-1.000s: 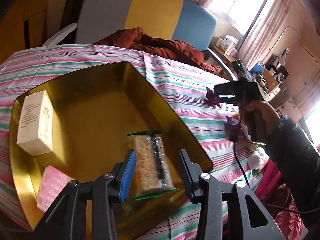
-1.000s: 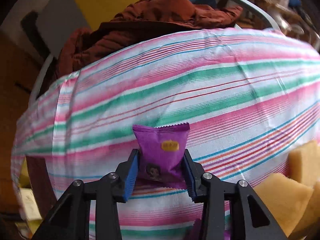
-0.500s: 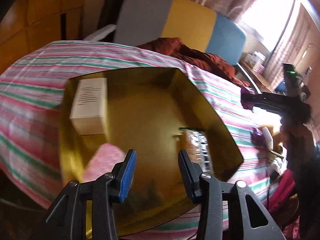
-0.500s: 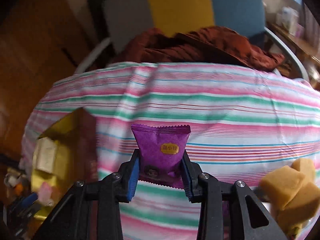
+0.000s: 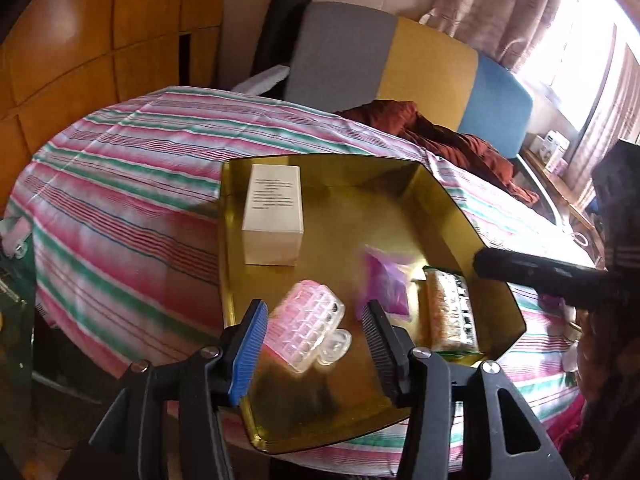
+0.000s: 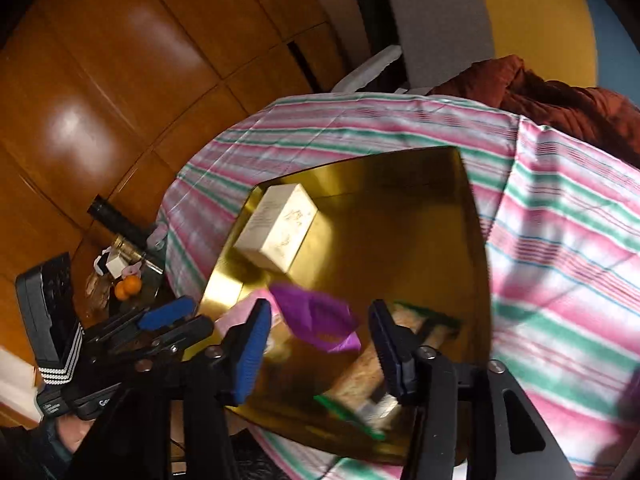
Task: Organize objects
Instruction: 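Carry the purple sachet to the tray and release it with the right gripper, then move both grippers back from the tray to the pile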
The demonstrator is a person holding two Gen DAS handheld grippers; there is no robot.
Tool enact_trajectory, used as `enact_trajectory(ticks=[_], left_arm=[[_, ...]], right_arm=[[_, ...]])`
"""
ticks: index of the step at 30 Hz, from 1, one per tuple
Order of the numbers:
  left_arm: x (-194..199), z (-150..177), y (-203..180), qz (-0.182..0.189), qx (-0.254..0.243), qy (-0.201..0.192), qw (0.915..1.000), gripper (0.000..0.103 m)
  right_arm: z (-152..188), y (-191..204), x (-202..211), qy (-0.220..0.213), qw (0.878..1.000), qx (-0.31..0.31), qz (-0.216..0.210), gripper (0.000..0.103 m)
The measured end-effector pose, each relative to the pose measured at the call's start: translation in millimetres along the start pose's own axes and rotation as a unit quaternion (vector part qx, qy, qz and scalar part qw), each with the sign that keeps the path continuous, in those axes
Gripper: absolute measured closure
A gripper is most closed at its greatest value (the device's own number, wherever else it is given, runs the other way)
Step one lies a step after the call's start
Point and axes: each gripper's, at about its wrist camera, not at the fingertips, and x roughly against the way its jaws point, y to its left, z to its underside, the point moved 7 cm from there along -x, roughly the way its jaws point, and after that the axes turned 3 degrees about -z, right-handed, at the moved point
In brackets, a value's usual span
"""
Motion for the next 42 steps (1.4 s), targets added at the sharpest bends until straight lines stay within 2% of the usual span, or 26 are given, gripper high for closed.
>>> enact_trajectory(ticks=[3,6,10,15,21,27,42], left_arm=[[0.9,2.4,1.3,-0.008,0.0,-0.002,1.0,0.05],[3.9,2.6,0.9,-0.022,-0.003,-0.009,0.9997,0.05],[7.6,2.3,0.8,-0.038,-0.004,-0.014,0.9992,0.05],[13.3,4.8,-5.8,-0.042,-0.008,-0.019,0.9989,0.045],[23.8,6.4,-19.9,-0.05,-0.028,-0.04,0.9976,0.045],[34.7,6.0,-37.7,-0.055,-0.059,-0.068,0.9944,0.045],[28.3,20.0,-65.5,-0.025,-0.093,-0.052,0.994,0.044]], right_arm=[[9.0,6.4,1.1,0.002,1.0,0.001,0.005,0.049],[14.9,8.8,2.0,-0.001,1.0,0.009,0.025,0.044],[25.2,9.8,8.5,-0.008,0.999,0.014,0.05,0.032],[35.5,16.3,13.6,-0.024,0.993,0.048,0.101,0.021],[37.2,21.3,20.4,-0.057,0.982,0.077,0.164,0.011],[38.4,20.1,34.3,-0.087,0.97,0.088,0.208,0.008],[47.2,1.1,60.3,-0.116,0.961,0.07,0.243,0.0]])
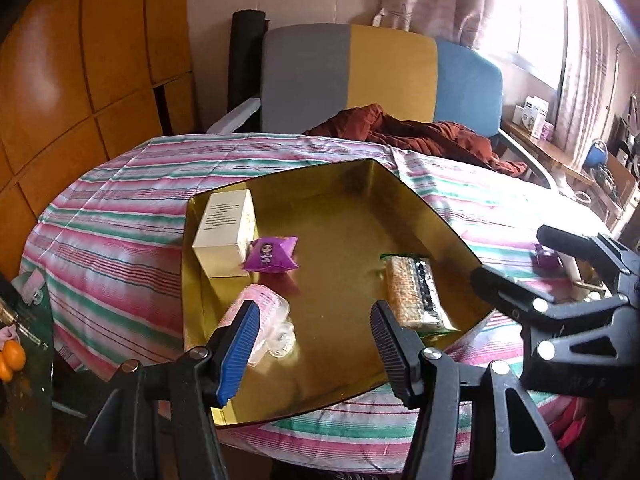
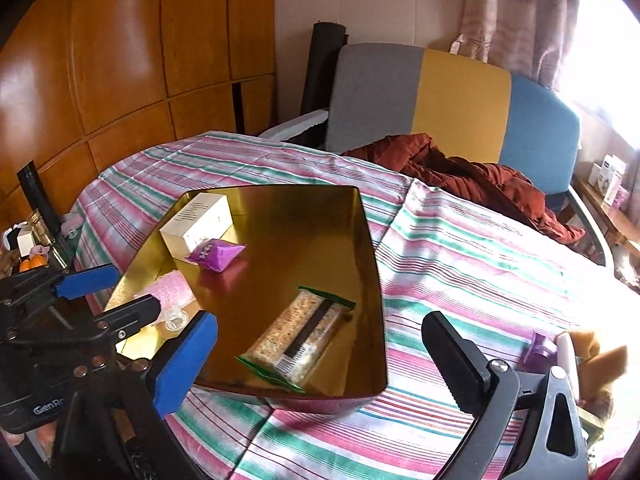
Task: Organize objects
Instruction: 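Move both grippers back from the tray to the pile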
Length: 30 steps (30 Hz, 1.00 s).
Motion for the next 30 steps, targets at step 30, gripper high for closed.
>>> enact_trajectory(ticks=[30], left_arm=[[-10.2,-1.5,-152.4,0.201,-0.155,0.051,0.9659,0.037]], right_arm=[[50.4,-241.6,104.6,0.001,0.961,-0.163,0.222,0.0]])
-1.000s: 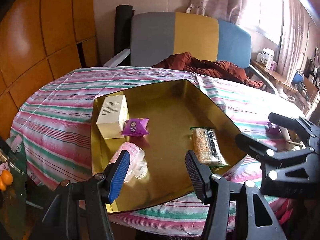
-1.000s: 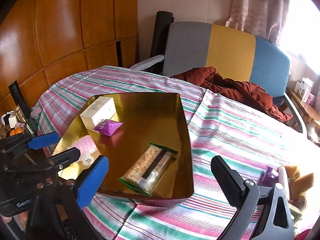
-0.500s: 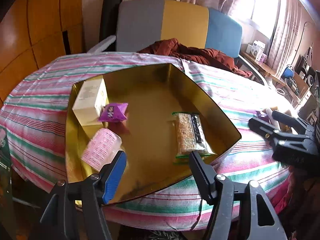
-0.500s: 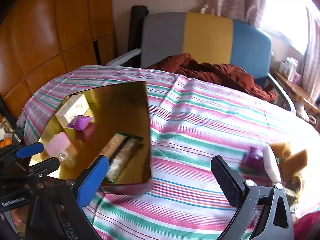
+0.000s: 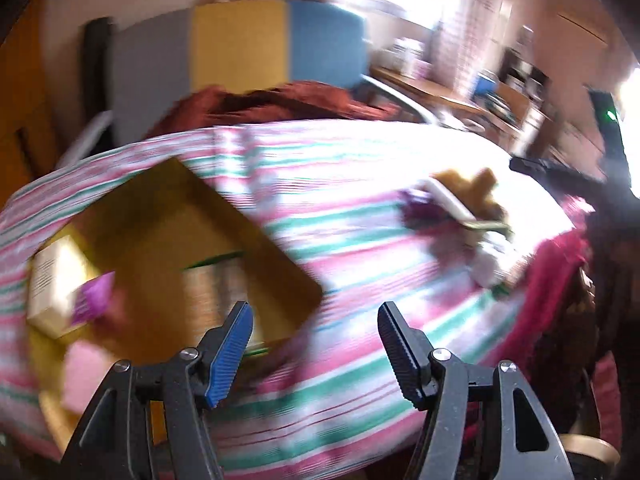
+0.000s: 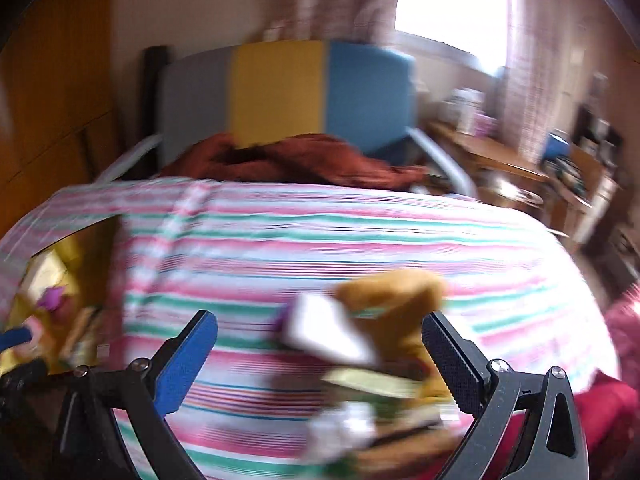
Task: Organize objects
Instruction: 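Move both grippers back from the tray to the pile, then grasp the clear plastic bag with the left gripper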
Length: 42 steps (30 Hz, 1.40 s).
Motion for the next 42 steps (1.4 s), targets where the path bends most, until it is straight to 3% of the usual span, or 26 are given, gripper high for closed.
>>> enact_trajectory(ticks=[5,11,17,22,23,26,27,29,34,39,42], left_arm=[[-27.9,-11.0,-63.9,0.076,-0.065,0.027,0.9946,0.038],[-65.8,-19.3,-124.7,0.163,-0.064,0.078,0.9815,0.042],[-92.7,-31.0,-172.5,0.194,-0.075,0.098,0.9731,0.042],[-124.0,-33.6,-201.4,0.2,-0.086,0.122,0.9684,0.042],[-129.7,-34.0,-203.3,0.2,-0.085,0.123,0.9684,0.043],[-141.1,-29.5,-199.8,0.21,-0.066,0.138,0.9657,0.062],[-140.5,-28.4,-195.3,0.213,-0.058,0.136,0.9658,0.063],[-137.0,-26.5,-184.7,0.212,-0.051,0.129,0.9675,0.064],[-124.1,-13.8,-150.1,0.198,-0.032,0.128,0.9714,0.064],[-101.1,5.7,-117.9,0.17,-0.036,0.12,0.9774,0.064],[-88.2,13.8,-107.2,0.17,-0.032,0.116,0.978,0.064]], right_arm=[[7.9,-77.4,7.5,0.012,0.996,-0.067,0.056,0.0],[25.4,-120.9,13.1,0.017,0.99,-0.121,0.065,0.0],[35.3,-134.6,6.4,0.024,0.988,-0.145,0.055,0.0],[38.9,-142.7,4.7,0.033,0.987,-0.148,0.047,0.0],[40.4,-143.5,3.4,0.037,0.987,-0.147,0.046,0.0],[44.5,-144.1,-1.0,0.049,0.988,-0.139,0.04,0.0],[45.4,-144.0,-2.2,0.053,0.989,-0.136,0.036,0.0],[46.3,-140.5,-4.3,0.061,0.99,-0.125,0.023,0.0],[45.9,-100.3,-16.8,0.104,0.991,-0.058,-0.063,0.0],[53.0,-53.3,-36.5,0.17,0.976,-0.016,-0.132,0.0],[54.3,-36.8,-51.3,0.197,0.971,-0.017,-0.137,0.0]])
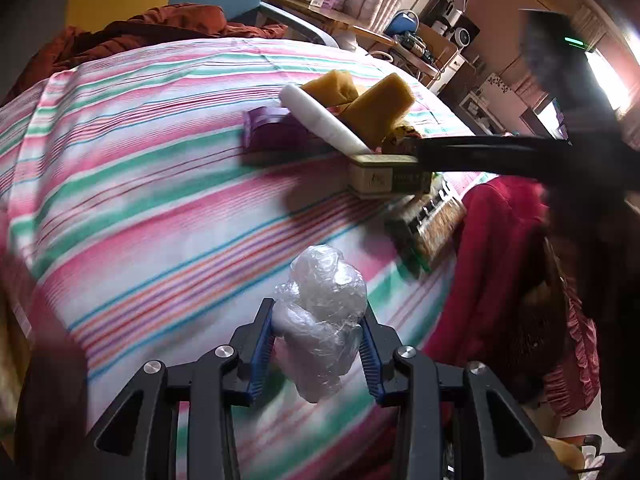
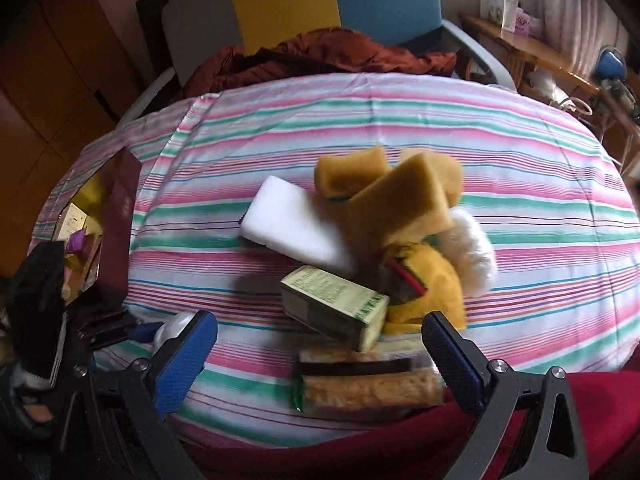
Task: Organize objects
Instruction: 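Grasp the clear plastic bag with the left gripper, then grasp the green-and-white box with the right gripper while the left holds the plastic bag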
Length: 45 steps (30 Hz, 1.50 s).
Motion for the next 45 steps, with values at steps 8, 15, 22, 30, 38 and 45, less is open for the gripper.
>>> enact_trajectory(ticks=[8,15,22,30,38,45], left_arm=[[28.7,22.3,3.0,0.008,-0.004,-0.017,0.9998,0.064],[41.4,32.2,11.9,0.014,0.013,-0.034,0.9992,0.064],[53.0,37.7,12.1,0.017,0.02,-0.048,0.9985,0.064],[63.5,44.5,16.2,0.013,0.031,-0.062,0.9975,0.064],[83.2,42.9,23.6,0.003,0.043,-0.087,0.9953,0.064],[129.3,46.2,57.3,-0.022,0.09,-0.132,0.987,0.064]], right_arm=[[0.5,29.0,-48.3,0.057,0.996,-0.037,-0.061,0.0],[3.9,45.2,-49.9,0.05,0.998,-0.024,-0.027,0.0],[0.8,36.0,-55.1,0.025,0.995,-0.093,0.016,0.0],[-9.1,41.5,-66.4,-0.006,0.991,-0.104,0.081,0.025],[-0.3,60.2,-39.6,-0.032,0.997,-0.062,0.035,0.029],[-13.9,103.5,-8.9,-0.065,0.997,-0.013,-0.03,0.029]])
